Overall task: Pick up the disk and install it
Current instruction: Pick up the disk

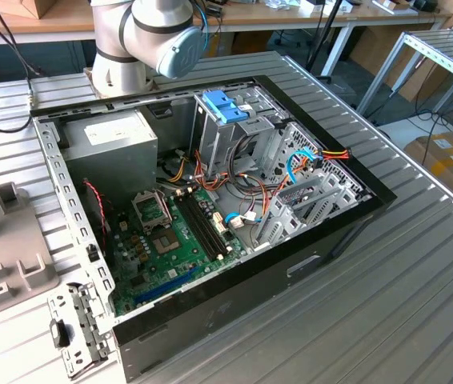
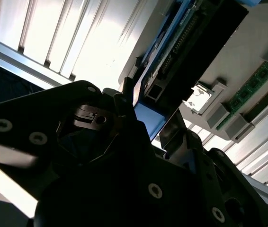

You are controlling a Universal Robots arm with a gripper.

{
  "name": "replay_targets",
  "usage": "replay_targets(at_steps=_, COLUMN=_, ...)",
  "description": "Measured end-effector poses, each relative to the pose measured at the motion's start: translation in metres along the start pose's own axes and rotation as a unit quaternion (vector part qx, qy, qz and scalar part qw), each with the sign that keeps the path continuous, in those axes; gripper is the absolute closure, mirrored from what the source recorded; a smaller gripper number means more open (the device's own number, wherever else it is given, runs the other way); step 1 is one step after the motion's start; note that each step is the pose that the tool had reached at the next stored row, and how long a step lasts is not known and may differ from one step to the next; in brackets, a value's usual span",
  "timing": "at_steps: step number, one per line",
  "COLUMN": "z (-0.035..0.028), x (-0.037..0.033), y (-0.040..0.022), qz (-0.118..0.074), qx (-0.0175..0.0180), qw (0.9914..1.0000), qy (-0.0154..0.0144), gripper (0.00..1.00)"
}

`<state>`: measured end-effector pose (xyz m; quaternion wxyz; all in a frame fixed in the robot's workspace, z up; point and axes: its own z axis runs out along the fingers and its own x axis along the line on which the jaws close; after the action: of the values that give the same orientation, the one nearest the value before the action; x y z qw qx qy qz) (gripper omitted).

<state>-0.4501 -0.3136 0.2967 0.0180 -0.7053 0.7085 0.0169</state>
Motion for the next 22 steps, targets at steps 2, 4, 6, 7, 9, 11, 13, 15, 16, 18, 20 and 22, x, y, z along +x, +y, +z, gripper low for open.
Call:
replay_targets(at_steps=2, z=0.0001, x=0.0, y=-0.0001, qz=0.0, qx=-0.0001, qw=1.0, qy=0.002, gripper=0.52)
replay_targets(at_steps=4, z=0.0004, x=0.0, y=-0.0007, qz=0.0, qx=-0.0001, qw=0.99999, qy=0.0041, gripper=0.52)
replay_targets(at_steps=6, z=0.0009, x=0.0, y=-0.0014, qz=0.0, qx=0.0, qw=0.99998, qy=0.0056, gripper=0.52)
replay_targets(at_steps=7, z=0.001, x=-0.0001, y=-0.0022, qz=0.0, qx=-0.0001, qw=0.99998, qy=0.0058, gripper=0.52)
replay_targets(at_steps=9, z=0.0012, x=-0.0001, y=-0.0026, qz=0.0, qx=0.0, qw=0.99998, qy=0.0058, gripper=0.52)
replay_targets(at_steps=11, z=0.0013, x=-0.0006, y=-0.0028, qz=0.0, qx=0.0, qw=0.99998, qy=0.0058, gripper=0.52)
replay_targets(at_steps=13, z=0.0014, x=-0.0018, y=-0.0031, qz=0.0, qx=0.0, qw=0.99998, qy=0.0058, gripper=0.52)
replay_targets(at_steps=15, z=0.0015, x=-0.0031, y=-0.0035, qz=0.0, qx=-0.0001, qw=0.99998, qy=0.0058, gripper=0.52)
replay_targets(at_steps=16, z=0.0016, x=-0.0036, y=-0.0036, qz=0.0, qx=0.0, qw=0.99998, qy=0.0058, gripper=0.52)
replay_targets(at_steps=18, z=0.0019, x=-0.0044, y=-0.0038, qz=0.0, qx=0.0, qw=0.99998, qy=0.0057, gripper=0.52)
replay_targets(at_steps=20, z=0.002, x=-0.0045, y=-0.004, qz=-0.001, qx=-0.0001, qw=0.99998, qy=0.0058, gripper=0.52)
replay_targets(at_steps=22, z=0.0023, x=-0.0045, y=-0.0041, qz=-0.001, qx=-0.0001, qw=0.99998, qy=0.0058, gripper=0.52)
